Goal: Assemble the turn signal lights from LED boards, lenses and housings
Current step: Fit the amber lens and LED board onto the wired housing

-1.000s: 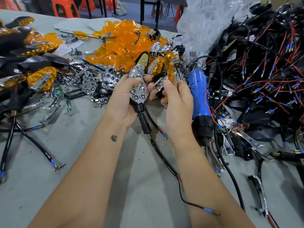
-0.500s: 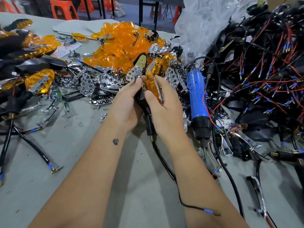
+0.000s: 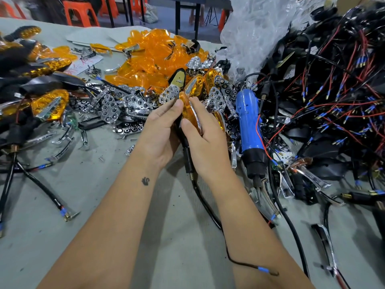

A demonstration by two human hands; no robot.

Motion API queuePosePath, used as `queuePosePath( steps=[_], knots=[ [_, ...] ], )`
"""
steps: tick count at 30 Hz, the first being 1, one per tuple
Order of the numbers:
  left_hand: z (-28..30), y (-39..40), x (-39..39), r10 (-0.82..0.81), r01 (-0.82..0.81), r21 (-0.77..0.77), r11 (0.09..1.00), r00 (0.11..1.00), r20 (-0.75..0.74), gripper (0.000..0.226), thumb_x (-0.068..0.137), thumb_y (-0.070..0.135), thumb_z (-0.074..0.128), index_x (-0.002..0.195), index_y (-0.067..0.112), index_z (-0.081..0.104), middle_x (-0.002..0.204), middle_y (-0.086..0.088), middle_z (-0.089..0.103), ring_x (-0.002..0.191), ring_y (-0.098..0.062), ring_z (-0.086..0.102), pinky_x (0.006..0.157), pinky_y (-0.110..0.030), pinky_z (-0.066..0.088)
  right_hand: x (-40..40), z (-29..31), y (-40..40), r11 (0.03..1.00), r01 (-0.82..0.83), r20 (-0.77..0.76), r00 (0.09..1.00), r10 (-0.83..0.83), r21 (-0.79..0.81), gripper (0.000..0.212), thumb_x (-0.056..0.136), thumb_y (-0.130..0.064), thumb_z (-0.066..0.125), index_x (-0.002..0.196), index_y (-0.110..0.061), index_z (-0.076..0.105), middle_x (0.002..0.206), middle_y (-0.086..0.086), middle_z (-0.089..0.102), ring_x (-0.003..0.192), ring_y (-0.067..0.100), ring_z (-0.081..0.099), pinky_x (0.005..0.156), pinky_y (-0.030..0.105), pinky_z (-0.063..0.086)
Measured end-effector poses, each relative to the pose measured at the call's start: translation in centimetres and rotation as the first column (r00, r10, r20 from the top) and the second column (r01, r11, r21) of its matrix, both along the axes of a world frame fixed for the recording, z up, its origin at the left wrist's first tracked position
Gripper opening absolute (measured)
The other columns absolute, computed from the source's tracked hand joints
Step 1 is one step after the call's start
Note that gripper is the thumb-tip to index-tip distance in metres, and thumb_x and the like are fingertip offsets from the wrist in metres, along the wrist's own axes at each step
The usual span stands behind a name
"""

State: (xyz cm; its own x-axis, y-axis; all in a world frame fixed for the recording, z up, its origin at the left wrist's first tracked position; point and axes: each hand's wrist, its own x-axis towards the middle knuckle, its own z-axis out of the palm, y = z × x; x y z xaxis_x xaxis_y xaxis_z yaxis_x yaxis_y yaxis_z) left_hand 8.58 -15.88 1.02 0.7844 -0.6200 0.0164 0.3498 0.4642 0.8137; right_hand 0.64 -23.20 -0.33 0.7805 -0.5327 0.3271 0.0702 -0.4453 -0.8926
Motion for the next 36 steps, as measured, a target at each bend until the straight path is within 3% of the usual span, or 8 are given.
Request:
queuePosePath(
  steps=[8,12,16,19,23,27,31,36],
  knots=[
    [0.3,0.0,-0.2,0.039,-0.039,0.027,0.999,0.999,-0.009,0.023,0.100,0.012,0.049,0.115,0.005,0.065,0.097,-0.007,0.073,0.084,-0.017,0.071,0.070,-0.030,0.059,0.0,0.0,0.3,1.000,-0.005,-0.036,0.999,0.006,0.022,0.055,0.093,-0.040,0.049,0.148,-0.040,0.041,0.132,-0.011,0.053,0.114,-0.009,0.050,0.093,0.011,0.035],
    [0.8,0.2,-0.6,-0.043,0.045,0.036,0.998,0.996,-0.074,0.039,0.106,0.026,0.033,0.124,0.007,0.061,0.112,-0.009,0.071,0.094,-0.018,0.069,0.080,-0.031,0.059,0.0,0.2,0.3,1.000,-0.022,-0.101,0.995,0.024,0.016,0.058,0.088,-0.048,0.052,0.145,-0.041,0.042,0.127,-0.017,0.053,0.112,-0.006,0.051,0.098,0.024,0.041],
    [0.9,0.4,-0.6,-0.076,0.078,0.064,0.995,0.996,-0.038,0.042,0.107,0.021,0.027,0.132,0.001,0.053,0.132,-0.013,0.064,0.109,-0.022,0.064,0.091,-0.034,0.057,-0.2,0.2,0.4,0.996,0.043,-0.151,0.987,-0.055,-0.080,0.046,0.090,-0.048,0.062,0.131,-0.037,0.043,0.113,-0.013,0.064,0.102,0.009,0.061,0.086,0.039,0.052],
    [0.8,-0.1,-0.6,-0.033,0.036,0.059,0.998,0.998,-0.044,0.038,0.107,0.021,0.030,0.124,0.003,0.058,0.116,-0.010,0.071,0.099,-0.020,0.068,0.083,-0.032,0.059,-0.3,0.3,0.7,0.987,0.072,-0.153,0.984,-0.094,-0.145,0.047,0.094,-0.046,0.060,0.135,-0.034,0.041,0.116,-0.009,0.065,0.106,0.014,0.061,0.084,0.037,0.051],
    [0.3,-0.1,0.1,0.102,-0.096,0.041,0.994,0.981,-0.167,0.041,0.103,0.042,0.043,0.087,0.013,0.069,0.081,-0.003,0.072,0.074,-0.016,0.068,0.069,-0.028,0.058,-0.6,0.8,1.8,0.983,-0.015,-0.170,0.985,-0.017,-0.183,0.056,0.093,-0.043,0.060,0.144,-0.040,0.035,0.129,-0.011,0.063,0.113,0.015,0.060,0.092,0.038,0.049],
    [0.4,0.7,0.6,0.152,-0.159,-0.028,0.987,0.974,-0.167,0.054,0.101,0.043,0.047,0.057,0.016,0.064,0.061,-0.003,0.064,0.065,-0.017,0.068,0.063,-0.027,0.057,-0.6,0.9,2.5,0.969,-0.105,-0.233,0.971,0.051,-0.225,0.045,0.093,-0.049,0.056,0.131,-0.029,0.047,0.114,-0.007,0.068,0.103,0.019,0.062,0.088,0.042,0.050],
    [0.5,0.6,0.3,0.289,-0.284,0.053,0.957,0.943,-0.166,0.041,0.099,0.039,0.052,0.066,0.017,0.060,0.065,-0.003,0.060,0.061,-0.016,0.062,0.059,-0.026,0.056,-0.7,1.2,2.6,0.956,-0.087,-0.272,0.962,0.008,-0.279,0.049,0.095,-0.057,0.047,0.134,-0.027,0.049,0.099,-0.005,0.068,0.093,0.019,0.062,0.082,0.039,0.050],
    [0.7,0.5,-0.2,0.368,-0.356,0.098,0.929,0.912,-0.182,0.038,0.101,0.035,0.049,0.069,0.016,0.052,0.062,0.000,0.055,0.055,-0.013,0.057,0.054,-0.022,0.052,-0.7,1.7,2.7,0.831,-0.054,-0.311,0.939,-0.146,-0.554,0.061,0.095,-0.066,0.028,0.139,-0.029,0.048,0.094,-0.003,0.068,0.089,0.020,0.064,0.063,0.034,0.037]
  ],
)
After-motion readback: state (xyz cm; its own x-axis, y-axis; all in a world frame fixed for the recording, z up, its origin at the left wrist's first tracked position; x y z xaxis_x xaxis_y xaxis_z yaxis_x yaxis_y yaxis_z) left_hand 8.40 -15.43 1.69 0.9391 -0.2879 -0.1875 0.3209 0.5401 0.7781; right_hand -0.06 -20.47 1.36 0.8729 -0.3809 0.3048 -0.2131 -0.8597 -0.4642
